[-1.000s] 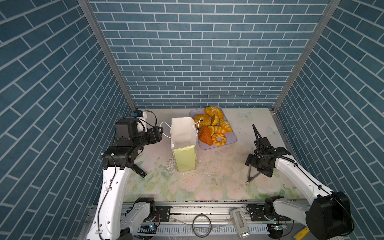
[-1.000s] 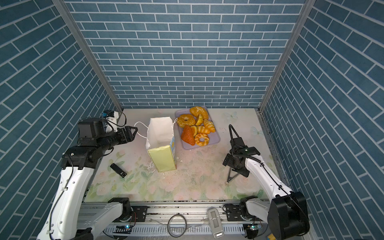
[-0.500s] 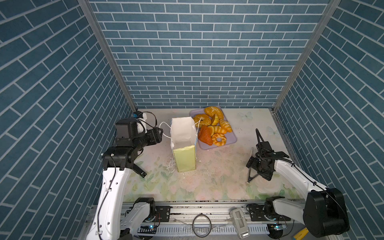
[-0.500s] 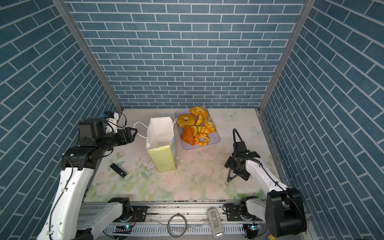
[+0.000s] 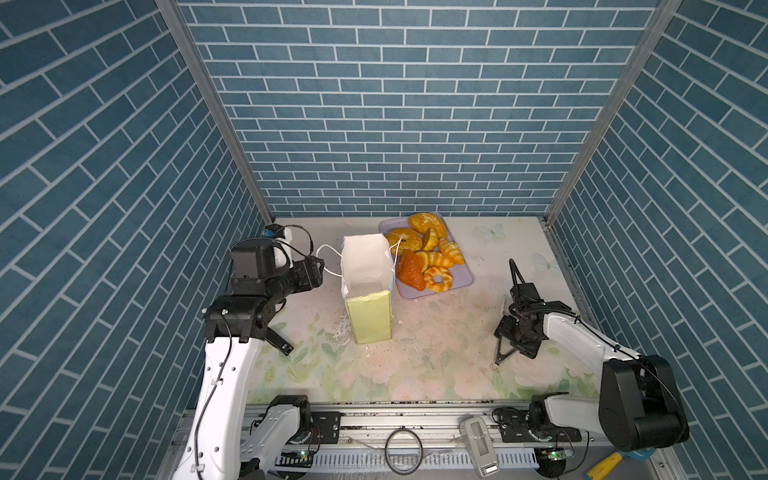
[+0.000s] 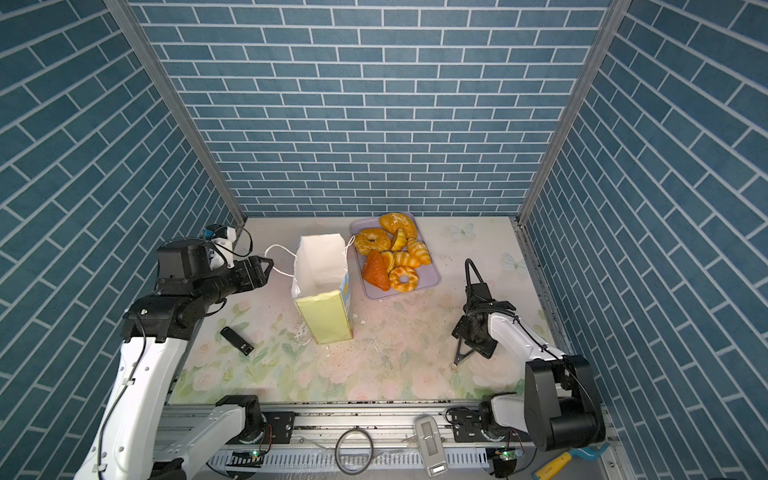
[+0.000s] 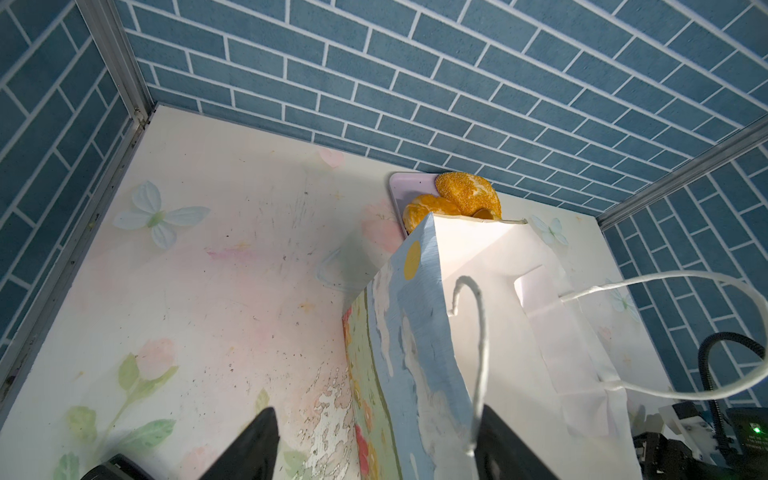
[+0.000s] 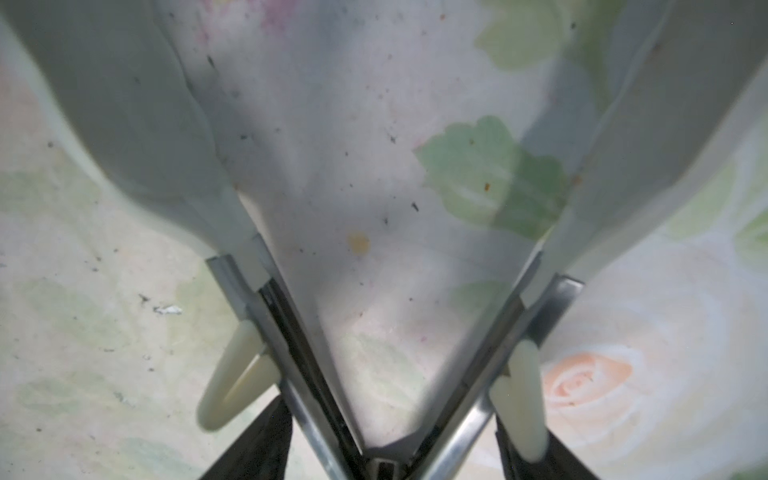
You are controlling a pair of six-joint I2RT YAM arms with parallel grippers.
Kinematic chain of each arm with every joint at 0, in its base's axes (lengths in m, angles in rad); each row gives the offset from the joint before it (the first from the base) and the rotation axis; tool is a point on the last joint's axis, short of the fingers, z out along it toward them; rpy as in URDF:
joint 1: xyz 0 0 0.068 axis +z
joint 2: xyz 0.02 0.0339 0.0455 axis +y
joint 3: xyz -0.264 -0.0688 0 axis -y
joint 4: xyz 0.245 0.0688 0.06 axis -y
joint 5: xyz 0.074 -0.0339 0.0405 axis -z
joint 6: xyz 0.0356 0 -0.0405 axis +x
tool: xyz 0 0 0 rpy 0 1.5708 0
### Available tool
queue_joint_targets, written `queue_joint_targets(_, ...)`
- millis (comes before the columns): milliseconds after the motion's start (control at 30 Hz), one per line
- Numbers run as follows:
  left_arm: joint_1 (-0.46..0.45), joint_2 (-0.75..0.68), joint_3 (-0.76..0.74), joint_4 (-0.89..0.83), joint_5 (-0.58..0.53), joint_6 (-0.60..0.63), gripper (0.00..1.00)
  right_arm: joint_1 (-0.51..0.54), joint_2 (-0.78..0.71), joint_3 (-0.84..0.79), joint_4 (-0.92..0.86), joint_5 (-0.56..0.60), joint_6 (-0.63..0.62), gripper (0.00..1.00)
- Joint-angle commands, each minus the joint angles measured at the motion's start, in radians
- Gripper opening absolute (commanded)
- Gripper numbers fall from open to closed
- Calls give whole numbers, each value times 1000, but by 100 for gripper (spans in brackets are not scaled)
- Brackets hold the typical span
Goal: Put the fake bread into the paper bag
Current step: 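Close the right gripper on the tongs' handles and lift them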
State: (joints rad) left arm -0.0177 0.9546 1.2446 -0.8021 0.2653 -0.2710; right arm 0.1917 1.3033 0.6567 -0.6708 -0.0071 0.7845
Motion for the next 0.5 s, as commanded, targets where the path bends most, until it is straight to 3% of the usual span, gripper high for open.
queue_joint_targets(0, 4, -14, -9, -8, -12, 18, 75, -4, 29, 7, 8, 60, -30, 72)
queue_joint_targets(167, 4, -23, -8, 0, -21, 19, 75, -3, 42, 38, 36, 84, -114, 60)
queue_joint_targets(300, 4, -26, -12, 0, -29, 22, 75, -4, 102, 116, 63, 28, -276, 57)
queue_joint_targets(467, 4, -27, -12, 9, -26, 18, 75, -3, 200, 254, 7, 39, -437, 56)
